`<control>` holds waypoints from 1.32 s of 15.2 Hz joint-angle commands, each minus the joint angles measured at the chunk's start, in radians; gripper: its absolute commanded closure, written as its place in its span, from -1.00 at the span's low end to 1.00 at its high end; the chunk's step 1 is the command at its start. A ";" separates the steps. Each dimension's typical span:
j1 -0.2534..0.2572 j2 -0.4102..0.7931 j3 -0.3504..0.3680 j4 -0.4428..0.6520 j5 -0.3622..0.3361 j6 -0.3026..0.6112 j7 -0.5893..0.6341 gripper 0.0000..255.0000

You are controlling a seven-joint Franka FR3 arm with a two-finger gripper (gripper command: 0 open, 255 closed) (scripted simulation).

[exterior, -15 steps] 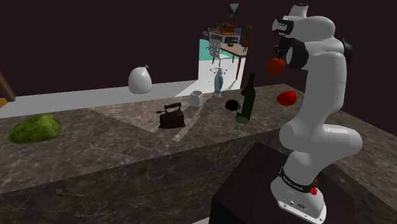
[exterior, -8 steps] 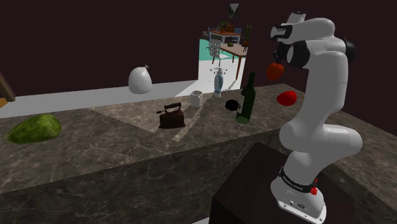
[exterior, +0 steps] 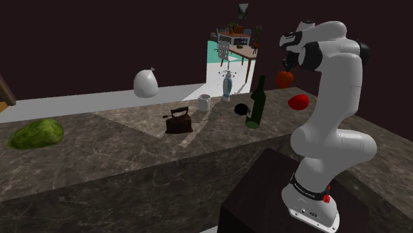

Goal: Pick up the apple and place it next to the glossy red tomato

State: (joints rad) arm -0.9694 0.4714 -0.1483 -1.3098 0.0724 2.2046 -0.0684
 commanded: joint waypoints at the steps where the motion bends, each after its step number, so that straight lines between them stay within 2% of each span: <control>1: 0.000 -0.001 0.000 -0.031 0.001 0.031 -0.002 1.00; 20: 0.001 0.049 0.009 -0.206 0.015 0.256 -0.013 1.00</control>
State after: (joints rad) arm -0.9685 0.5171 -0.1396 -1.5112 0.0864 2.4511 -0.0807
